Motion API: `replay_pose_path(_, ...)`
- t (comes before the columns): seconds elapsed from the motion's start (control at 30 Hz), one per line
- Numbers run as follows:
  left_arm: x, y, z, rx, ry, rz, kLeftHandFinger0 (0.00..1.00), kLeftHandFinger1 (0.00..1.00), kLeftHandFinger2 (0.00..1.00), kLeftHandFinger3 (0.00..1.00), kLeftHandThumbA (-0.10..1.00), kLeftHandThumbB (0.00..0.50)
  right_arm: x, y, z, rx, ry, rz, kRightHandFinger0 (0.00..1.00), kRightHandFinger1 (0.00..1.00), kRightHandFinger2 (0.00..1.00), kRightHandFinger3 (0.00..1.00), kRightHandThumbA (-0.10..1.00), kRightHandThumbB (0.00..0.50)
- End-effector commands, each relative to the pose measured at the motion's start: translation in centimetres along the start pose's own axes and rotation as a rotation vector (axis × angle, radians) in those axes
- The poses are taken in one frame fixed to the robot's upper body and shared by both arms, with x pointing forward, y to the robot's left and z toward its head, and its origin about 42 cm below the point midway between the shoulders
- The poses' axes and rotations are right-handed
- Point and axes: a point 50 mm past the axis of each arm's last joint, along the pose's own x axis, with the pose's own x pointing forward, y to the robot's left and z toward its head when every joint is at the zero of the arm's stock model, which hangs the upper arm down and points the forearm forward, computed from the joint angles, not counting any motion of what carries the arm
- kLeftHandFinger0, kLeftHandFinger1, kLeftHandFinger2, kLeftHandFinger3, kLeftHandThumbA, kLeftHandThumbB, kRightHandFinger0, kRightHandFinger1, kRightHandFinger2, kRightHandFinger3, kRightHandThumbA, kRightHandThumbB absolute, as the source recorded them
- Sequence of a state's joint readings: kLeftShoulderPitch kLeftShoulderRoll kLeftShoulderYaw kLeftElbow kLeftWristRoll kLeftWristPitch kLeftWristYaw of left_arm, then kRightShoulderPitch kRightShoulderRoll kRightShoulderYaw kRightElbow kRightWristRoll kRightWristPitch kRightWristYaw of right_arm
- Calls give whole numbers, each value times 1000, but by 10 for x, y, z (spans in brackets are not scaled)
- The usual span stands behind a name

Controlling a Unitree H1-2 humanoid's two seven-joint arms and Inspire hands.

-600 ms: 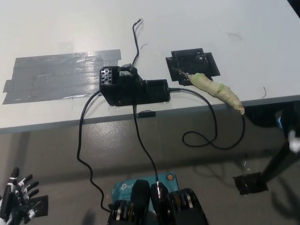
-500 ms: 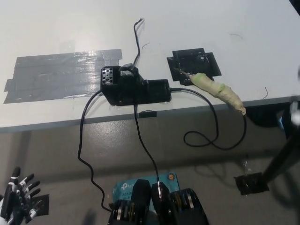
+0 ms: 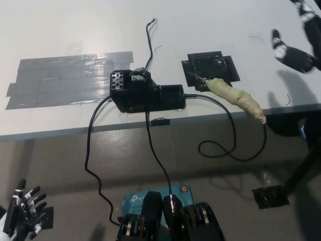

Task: The robot uses its right hand to grab and lift the soldering gun kept on the middle of the table and puts it in its base

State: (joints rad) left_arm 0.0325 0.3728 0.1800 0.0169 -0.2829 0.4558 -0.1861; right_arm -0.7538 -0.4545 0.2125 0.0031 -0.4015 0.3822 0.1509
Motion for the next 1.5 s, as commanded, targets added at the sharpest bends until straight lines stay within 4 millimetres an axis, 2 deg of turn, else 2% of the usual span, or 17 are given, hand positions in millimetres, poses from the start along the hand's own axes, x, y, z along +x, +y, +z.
replay_pose_path(0.0, -4, 7, 14, 31, -20, -4, 1000, 1000, 1000, 1000, 1000, 11, 28, -11, 13, -152, 24, 11, 1000, 1000, 1000, 1000, 366, 344)
replay_pose_path(0.03, -4, 7, 14, 31, -20, -4, 1000, 1000, 1000, 1000, 1000, 5, 29, -11, 13, -154, 24, 11, 1000, 1000, 1000, 1000, 336, 364)
replay_pose_path(0.13, -4, 8, 13, 30, -19, -9, 1000, 1000, 1000, 1000, 1000, 1, 42, -5, 13, -209, 27, 99, 1000, 1000, 1000, 1000, 326, 349)
replay_pose_path(0.23, -3, 10, 15, 41, -15, -16, 1000, 1000, 1000, 1000, 1000, 1, 57, 8, 14, -246, 73, 199, 1000, 1000, 1000, 1000, 296, 341)
replay_pose_path(0.33, -5, 9, 16, 61, -18, -3, 1000, 1000, 1000, 1000, 1000, 0, 61, 26, 10, -261, 90, 266, 1000, 1000, 1000, 1000, 275, 333)
replay_pose_path(0.4, -7, 6, 11, 53, -10, -11, 1000, 1000, 1000, 1000, 1000, 0, 55, 34, 3, -277, 101, 299, 1000, 1000, 1000, 1000, 291, 333)
replay_pose_path(0.47, -6, 6, 11, 58, -8, -8, 1000, 1000, 1000, 1000, 1000, 0, 52, 52, -1, -286, 105, 353, 1000, 1000, 1000, 1000, 322, 352)
replay_pose_path(0.53, -6, 6, 12, 61, -11, -9, 1000, 1000, 1000, 1000, 1000, 0, 52, 52, -1, -286, 106, 354, 1000, 1000, 1000, 1000, 324, 351)
replay_pose_path(0.57, -5, 6, 12, 45, -11, -11, 1000, 1000, 1000, 1000, 1000, 6, 49, 62, -6, -291, 117, 387, 1000, 1000, 1000, 1000, 367, 368)
replay_pose_path(0.67, -4, 6, 14, 48, -14, -15, 1000, 1000, 1000, 1000, 1000, 0, 45, 68, -11, -318, 131, 412, 1000, 1000, 1000, 1000, 373, 363)
replay_pose_path(0.77, -4, 6, 14, 67, -12, -18, 1000, 1000, 1000, 1000, 1000, 0, 40, 81, -24, -397, 137, 445, 1000, 1000, 1000, 1000, 339, 314)
replay_pose_path(0.93, -4, 5, 15, 71, -14, -20, 1000, 1000, 1000, 1000, 1000, 0, 39, 84, -30, -397, 166, 456, 1000, 1000, 1000, 1000, 360, 289)
replay_pose_path(1.03, -3, 5, 14, 73, -8, -26, 1000, 1000, 1000, 1000, 1000, 3, 37, 87, -39, -405, 189, 462, 1000, 1000, 1000, 1000, 360, 293)
replay_pose_path(1.07, -3, 4, 14, 79, -8, -26, 1000, 1000, 1000, 1000, 1000, 0, 36, 87, -41, -415, 198, 465, 1000, 1000, 1000, 1000, 343, 280)
replay_pose_path(1.23, -5, 2, 12, 86, -3, -35, 1000, 1000, 1000, 1000, 1000, 0, 30, 89, -55, -451, 236, 476, 1000, 1000, 1000, 1000, 282, 296)
replay_pose_path(1.33, -3, 3, 13, 78, -4, -38, 1000, 1000, 1000, 1000, 1000, 18, 33, 87, -56, -455, 242, 467, 1000, 1000, 1000, 1000, 292, 291)
replay_pose_path(1.47, 0, 2, 14, 84, -3, -38, 1000, 1000, 1000, 1000, 1000, 4, 36, 91, -49, -465, 233, 467, 1000, 1000, 1000, 1000, 304, 284)
